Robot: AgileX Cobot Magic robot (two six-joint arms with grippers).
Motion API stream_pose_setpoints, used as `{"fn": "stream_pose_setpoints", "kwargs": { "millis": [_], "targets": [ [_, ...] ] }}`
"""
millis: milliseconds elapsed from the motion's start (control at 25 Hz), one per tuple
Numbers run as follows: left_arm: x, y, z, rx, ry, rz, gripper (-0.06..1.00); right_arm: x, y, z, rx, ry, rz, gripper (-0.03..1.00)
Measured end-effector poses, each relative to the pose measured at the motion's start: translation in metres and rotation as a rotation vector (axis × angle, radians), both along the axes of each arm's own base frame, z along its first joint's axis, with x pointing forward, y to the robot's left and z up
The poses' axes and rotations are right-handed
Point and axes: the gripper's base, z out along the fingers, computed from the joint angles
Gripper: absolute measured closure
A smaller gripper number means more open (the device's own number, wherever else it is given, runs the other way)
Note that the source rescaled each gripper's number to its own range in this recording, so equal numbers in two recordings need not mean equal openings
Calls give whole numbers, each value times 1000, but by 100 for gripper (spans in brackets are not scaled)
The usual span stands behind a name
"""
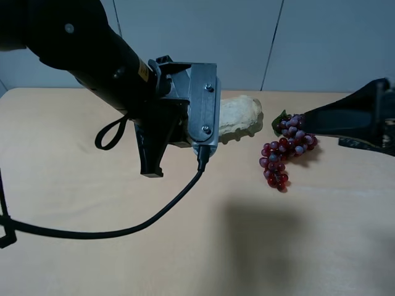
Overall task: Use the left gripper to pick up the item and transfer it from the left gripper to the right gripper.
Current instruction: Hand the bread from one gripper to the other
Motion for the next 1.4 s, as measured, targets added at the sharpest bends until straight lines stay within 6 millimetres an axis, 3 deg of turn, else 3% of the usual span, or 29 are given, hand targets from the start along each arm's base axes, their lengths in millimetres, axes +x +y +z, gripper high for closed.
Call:
{"fn": "stream_pose_setpoints", "kwargs": {
  "millis": [320, 640, 1400],
  "targets": [
    [1, -1, 1, -17, -16, -1, 93, 37, 16, -27, 38, 63, 131, -3],
    [1, -1, 1, -18, -17, -1, 93, 60, 27, -41, 147, 44, 202, -3],
    [2, -2, 2, -21, -27, -7, 94, 82, 35, -65, 278, 83, 240, -3]
  ]
}}
